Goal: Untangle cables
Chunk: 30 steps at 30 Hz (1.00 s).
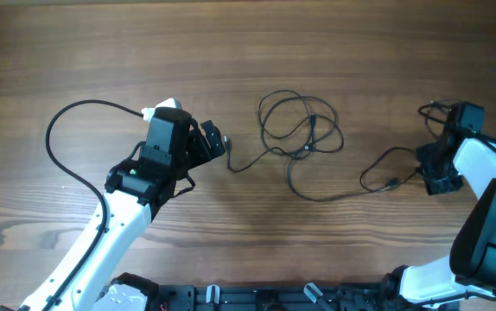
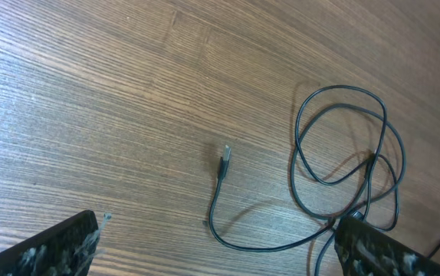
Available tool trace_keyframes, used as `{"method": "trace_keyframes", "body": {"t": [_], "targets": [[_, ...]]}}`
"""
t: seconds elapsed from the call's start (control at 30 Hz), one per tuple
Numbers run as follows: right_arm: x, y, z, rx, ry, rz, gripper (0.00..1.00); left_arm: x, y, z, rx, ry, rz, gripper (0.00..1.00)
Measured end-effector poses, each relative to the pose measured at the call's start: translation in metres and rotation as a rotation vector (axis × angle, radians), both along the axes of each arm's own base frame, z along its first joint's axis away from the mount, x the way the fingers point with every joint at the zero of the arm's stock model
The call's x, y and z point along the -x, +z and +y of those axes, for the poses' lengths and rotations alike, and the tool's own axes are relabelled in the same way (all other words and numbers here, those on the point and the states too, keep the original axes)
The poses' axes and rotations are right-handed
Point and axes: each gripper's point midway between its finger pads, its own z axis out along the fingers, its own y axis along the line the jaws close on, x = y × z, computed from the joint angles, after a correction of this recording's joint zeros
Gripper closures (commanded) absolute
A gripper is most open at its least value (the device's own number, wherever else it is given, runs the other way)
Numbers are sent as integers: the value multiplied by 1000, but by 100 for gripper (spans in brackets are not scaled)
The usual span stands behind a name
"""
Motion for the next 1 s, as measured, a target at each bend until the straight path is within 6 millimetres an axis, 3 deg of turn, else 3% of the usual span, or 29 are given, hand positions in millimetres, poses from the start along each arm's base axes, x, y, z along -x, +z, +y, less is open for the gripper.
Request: {"method": "trace_keyframes", "body": {"t": [0.07, 0.17, 0.2, 0.3, 0.4, 0.53, 0.57, 0.6, 0.67, 0.77, 0.83, 0.93, 1.0], "targets": [[2, 1, -7, 42, -25, 6, 59, 0, 0, 0, 0, 0, 0, 0], [5, -2, -18, 107, -41, 25, 91, 0, 0, 0, 0, 0, 0, 0], [1, -2, -22, 127, -23, 18, 95, 0, 0, 0, 0, 0, 0, 0], [-9, -3, -32, 180, 41, 21, 96, 0, 0, 0, 0, 0, 0, 0], [-33, -2, -31, 168, 217, -27, 95, 0, 0, 0, 0, 0, 0, 0], [-59, 10, 15, -52, 456, -152, 95, 0, 0, 0, 0, 0, 0, 0], [-66, 23, 24, -82, 494, -203, 95, 0, 0, 0, 0, 0, 0, 0], [-79, 49, 33, -95, 543, -295, 95, 0, 0, 0, 0, 0, 0, 0], [-102, 123, 47, -37, 636, -505, 95, 0, 0, 0, 0, 0, 0, 0], [-100, 218, 69, 71, 741, -737, 95, 0, 0, 0, 0, 0, 0, 0], [-89, 254, 78, 128, 786, -821, 95, 0, 0, 0, 0, 0, 0, 0], [-75, 283, 90, 177, 856, -894, 96, 0, 0, 0, 0, 0, 0, 0], [-67, 297, 108, 199, 995, -944, 96, 0, 0, 0, 0, 0, 0, 0]]}}
